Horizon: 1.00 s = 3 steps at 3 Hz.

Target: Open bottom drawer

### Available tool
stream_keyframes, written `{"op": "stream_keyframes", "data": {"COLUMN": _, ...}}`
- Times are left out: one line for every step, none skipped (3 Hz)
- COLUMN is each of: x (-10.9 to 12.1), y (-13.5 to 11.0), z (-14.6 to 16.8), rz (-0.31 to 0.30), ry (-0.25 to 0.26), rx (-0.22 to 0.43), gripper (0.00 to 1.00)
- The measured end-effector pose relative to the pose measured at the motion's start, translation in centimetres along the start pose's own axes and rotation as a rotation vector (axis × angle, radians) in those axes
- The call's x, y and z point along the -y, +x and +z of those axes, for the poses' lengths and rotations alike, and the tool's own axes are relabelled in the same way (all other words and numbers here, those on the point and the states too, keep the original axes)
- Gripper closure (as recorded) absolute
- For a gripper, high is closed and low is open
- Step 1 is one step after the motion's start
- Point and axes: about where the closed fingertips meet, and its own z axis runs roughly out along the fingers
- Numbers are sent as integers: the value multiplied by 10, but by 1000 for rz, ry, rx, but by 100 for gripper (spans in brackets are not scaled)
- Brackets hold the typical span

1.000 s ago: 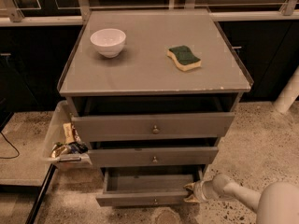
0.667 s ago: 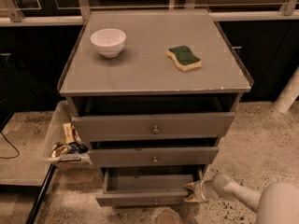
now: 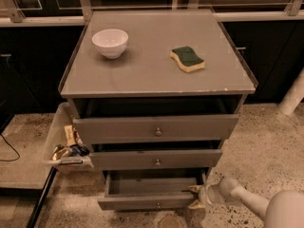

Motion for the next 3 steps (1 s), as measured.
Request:
{"op": "stream_keyframes", "data": {"x": -19, "y": 3, "z": -12, "rz": -4, "ry": -7, "rx": 33, "gripper": 11}}
{"op": "stream_keyframes", "data": {"x": -43, "y": 5, "z": -23, "rz": -8, "ry": -21, "rx": 61, "gripper": 35}}
{"op": "stream_keyframes", "data": {"x": -58, "y": 6, "z": -24, "rz": -11, "ry": -38, "rx": 82, "gripper": 58}}
